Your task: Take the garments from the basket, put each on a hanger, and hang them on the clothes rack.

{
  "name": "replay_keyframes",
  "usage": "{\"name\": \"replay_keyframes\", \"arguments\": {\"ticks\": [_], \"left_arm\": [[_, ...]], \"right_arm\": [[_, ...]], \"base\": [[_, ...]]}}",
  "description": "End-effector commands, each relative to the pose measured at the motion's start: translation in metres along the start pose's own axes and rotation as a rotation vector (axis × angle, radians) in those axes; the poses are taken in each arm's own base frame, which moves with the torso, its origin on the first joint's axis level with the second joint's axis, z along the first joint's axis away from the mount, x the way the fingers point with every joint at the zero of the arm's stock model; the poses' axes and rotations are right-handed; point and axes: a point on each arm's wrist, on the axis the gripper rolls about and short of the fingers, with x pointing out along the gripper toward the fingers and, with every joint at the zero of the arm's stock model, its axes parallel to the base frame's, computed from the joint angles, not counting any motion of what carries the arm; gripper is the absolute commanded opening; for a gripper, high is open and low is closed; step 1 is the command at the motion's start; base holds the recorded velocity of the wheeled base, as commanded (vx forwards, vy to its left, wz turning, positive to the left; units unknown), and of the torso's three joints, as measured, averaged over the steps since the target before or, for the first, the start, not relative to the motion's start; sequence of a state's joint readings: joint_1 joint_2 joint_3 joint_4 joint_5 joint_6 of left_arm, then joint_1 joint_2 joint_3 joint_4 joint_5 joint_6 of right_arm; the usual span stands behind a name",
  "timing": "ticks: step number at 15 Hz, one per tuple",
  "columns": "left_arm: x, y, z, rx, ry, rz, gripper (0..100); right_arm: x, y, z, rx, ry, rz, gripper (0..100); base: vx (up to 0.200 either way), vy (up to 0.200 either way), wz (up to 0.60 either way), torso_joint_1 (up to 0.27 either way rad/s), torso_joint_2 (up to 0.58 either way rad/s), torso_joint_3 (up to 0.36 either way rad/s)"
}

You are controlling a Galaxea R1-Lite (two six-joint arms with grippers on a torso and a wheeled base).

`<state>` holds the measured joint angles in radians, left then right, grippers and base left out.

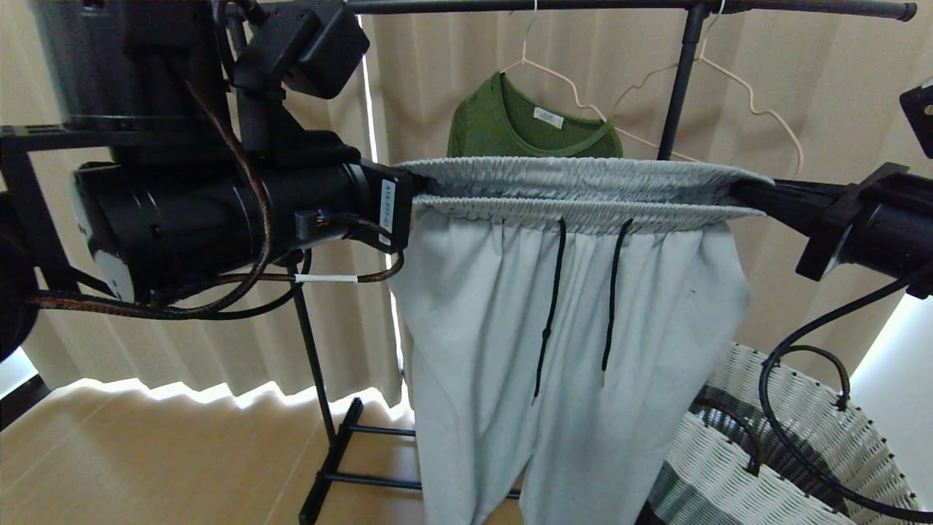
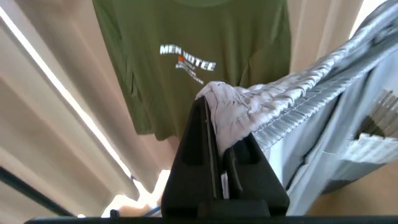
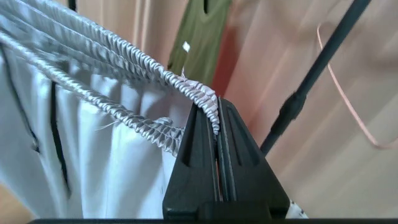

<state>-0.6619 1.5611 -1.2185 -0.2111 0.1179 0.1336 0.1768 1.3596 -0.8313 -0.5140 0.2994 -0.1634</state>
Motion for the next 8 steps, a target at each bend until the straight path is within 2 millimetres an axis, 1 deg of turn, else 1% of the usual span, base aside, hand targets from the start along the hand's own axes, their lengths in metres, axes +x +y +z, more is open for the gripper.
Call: {"name": "replay_keyframes", "arguments": {"ticks": [1, 2, 3, 5, 8], "left_arm": [[-0.0124, 0.002, -0.0008, 0.0, 0.007, 0.002, 0], [-0.0187, 0.0024, -0.0005, 0.001, 0.011, 0.0, 0], [-0.0203, 0.0022, 0.0, 0.001, 0.012, -0.004, 0], [-0.0205, 0.0015, 0.0011, 0.001, 0.007, -0.006, 0], [-0.0205, 0.0011, 0.0012, 0.001, 0.004, -0.007, 0]], "right_arm": [[-0.003, 0.0011, 0.0053, -0.007, -0.02, 0.002, 0], [-0.0029, 0.0013, 0.006, -0.008, -0.023, 0.003, 0], [-0.0024, 0.0016, 0.006, -0.008, -0.025, 0.006, 0], [-0.0007, 0.0062, 0.0072, -0.01, -0.034, 0.025, 0], [-0.0009, 0.0069, 0.0081, -0.011, -0.037, 0.026, 0]], "base": [[0.0, 0.0, 0.0, 0.0, 0.0, 0.0], [0.0, 0.0, 0.0, 0.0, 0.0, 0.0], [0.0, 0.0, 0.0, 0.0, 0.0, 0.0], [0.0, 0.0, 0.0, 0.0, 0.0, 0.0], [0.0, 0.0, 0.0, 0.0, 0.0, 0.0]]}}
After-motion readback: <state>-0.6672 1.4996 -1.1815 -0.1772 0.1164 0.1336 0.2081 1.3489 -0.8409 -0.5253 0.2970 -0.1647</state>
